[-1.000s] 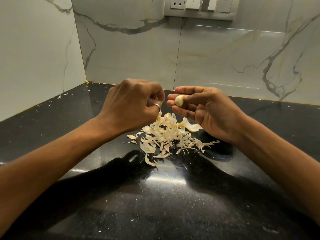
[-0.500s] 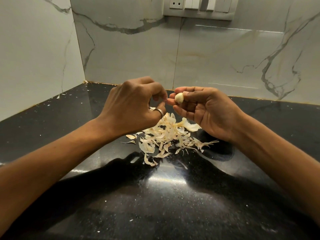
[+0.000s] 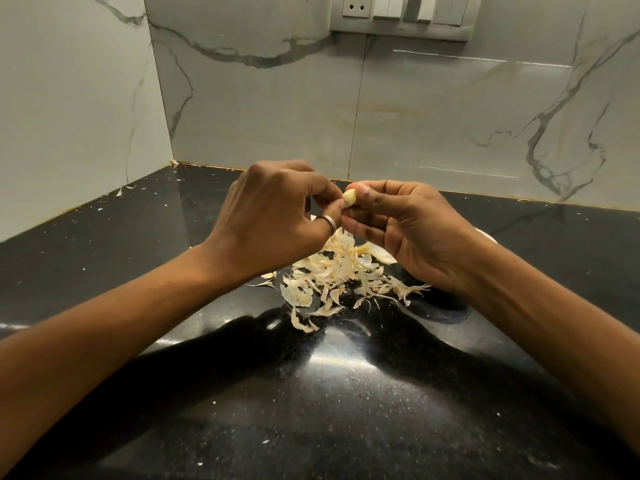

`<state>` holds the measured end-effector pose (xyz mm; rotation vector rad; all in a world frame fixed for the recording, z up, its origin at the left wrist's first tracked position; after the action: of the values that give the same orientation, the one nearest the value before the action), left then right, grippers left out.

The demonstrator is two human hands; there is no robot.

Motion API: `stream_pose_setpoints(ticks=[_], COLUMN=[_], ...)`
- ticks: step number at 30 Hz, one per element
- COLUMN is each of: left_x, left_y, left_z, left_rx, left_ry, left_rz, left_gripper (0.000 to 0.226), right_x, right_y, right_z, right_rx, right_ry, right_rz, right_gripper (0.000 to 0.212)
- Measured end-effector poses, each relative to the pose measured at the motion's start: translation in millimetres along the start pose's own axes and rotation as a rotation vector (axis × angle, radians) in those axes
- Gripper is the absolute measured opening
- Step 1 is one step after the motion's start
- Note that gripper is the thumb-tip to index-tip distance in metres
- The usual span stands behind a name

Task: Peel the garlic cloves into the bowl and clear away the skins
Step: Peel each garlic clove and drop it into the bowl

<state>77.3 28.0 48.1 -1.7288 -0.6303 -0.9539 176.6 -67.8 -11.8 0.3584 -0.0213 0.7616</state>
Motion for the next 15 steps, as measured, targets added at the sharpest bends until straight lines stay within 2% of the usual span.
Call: stream_pose_setpoints(ticks=[5,15], left_x=[-1.1,-2.3], left_y=[-0.4,1.9], left_z=[1.5,0.9], left_rx=[-0.002,0.03], left_ry=[-0.009,-0.006], left_rz=[-0.017,-0.032], left_gripper=[0.018,0.018], right_x=[0.0,-2.0], right_y=[-0.4,2.0], right_z=[-1.2,1.1], right_rx=[-0.012,-0.028], right_ry=[-0.027,-0.061], right_rz=[-0.025,-0.035], right_gripper=[0.011,0.011])
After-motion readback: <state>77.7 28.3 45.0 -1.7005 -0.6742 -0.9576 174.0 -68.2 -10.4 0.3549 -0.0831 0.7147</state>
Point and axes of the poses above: each hand's wrist, its own x-axis towards the middle knuckle, its own y-axis out of the palm, z = x × y, the point moved 10 cm from there along x, towards the middle knuckle, and after that the axes turned 3 degrees about -y, right-handed, at the moved point
